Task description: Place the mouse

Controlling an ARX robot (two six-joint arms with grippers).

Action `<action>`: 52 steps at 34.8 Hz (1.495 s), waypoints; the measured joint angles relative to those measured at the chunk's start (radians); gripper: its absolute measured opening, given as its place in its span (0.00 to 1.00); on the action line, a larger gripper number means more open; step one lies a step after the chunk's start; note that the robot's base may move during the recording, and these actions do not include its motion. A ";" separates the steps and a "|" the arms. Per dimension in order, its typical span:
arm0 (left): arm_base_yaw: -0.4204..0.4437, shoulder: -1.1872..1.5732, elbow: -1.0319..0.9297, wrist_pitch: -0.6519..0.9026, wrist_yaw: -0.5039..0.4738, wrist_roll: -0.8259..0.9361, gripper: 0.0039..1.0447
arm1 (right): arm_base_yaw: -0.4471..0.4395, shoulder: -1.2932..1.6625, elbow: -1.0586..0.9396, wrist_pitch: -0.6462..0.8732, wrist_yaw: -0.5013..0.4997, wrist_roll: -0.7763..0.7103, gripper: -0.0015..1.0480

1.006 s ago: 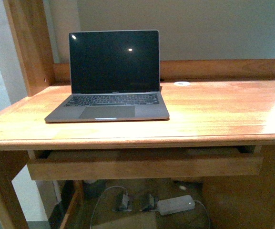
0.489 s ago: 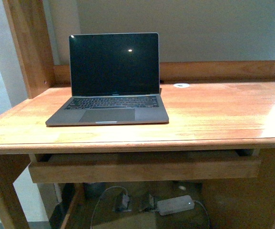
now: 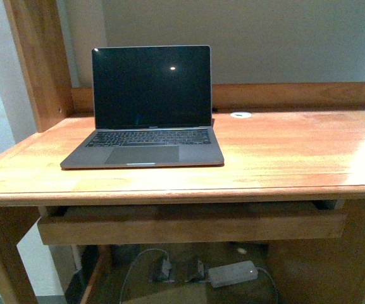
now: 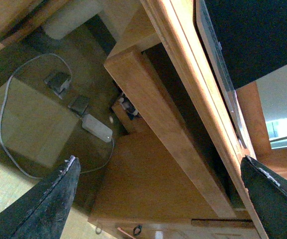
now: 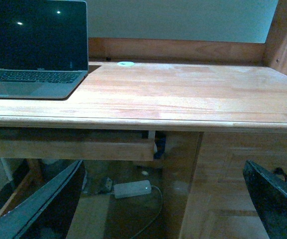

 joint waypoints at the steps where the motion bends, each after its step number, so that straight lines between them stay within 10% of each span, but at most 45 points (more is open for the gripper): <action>1: 0.002 -0.001 0.000 0.001 0.000 0.000 0.94 | 0.000 0.000 0.000 0.000 0.000 0.000 0.94; 52: -0.187 0.525 0.420 0.070 -0.151 -0.182 0.94 | 0.000 0.000 0.000 0.000 0.000 0.000 0.94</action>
